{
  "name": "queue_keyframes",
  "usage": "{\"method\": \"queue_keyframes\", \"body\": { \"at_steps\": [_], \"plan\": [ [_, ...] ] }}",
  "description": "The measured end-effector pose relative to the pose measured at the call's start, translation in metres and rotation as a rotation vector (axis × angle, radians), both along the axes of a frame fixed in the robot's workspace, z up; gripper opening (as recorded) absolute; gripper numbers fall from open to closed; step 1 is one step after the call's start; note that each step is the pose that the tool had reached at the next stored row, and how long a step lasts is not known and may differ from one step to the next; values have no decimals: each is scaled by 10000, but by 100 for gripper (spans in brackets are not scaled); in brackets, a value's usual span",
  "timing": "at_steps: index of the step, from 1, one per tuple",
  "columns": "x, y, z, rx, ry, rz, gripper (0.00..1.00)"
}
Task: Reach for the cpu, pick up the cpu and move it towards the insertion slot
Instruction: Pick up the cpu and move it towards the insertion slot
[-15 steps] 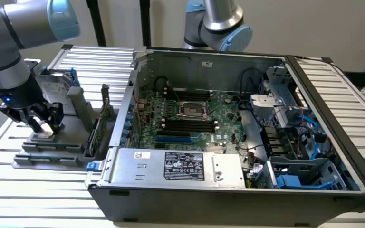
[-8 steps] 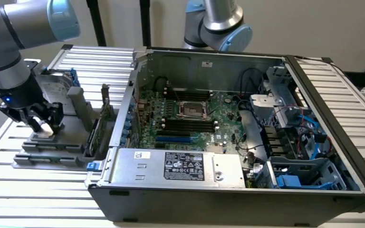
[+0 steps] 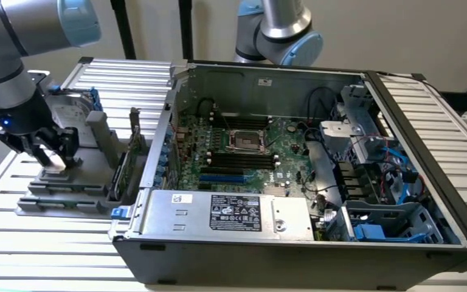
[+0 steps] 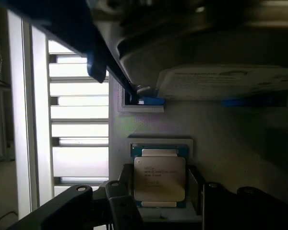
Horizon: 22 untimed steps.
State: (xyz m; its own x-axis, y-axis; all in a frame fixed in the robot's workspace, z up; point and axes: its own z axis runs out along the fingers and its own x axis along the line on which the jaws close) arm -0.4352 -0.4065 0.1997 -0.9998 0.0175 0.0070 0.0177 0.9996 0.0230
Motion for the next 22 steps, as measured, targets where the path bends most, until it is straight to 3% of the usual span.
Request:
{"method": "queue_keyframes", "body": {
  "at_steps": [14,22],
  "plan": [
    [82,0,630,5,23,-2,55],
    [220,0,991,5,42,-1,55]
  ]
}}
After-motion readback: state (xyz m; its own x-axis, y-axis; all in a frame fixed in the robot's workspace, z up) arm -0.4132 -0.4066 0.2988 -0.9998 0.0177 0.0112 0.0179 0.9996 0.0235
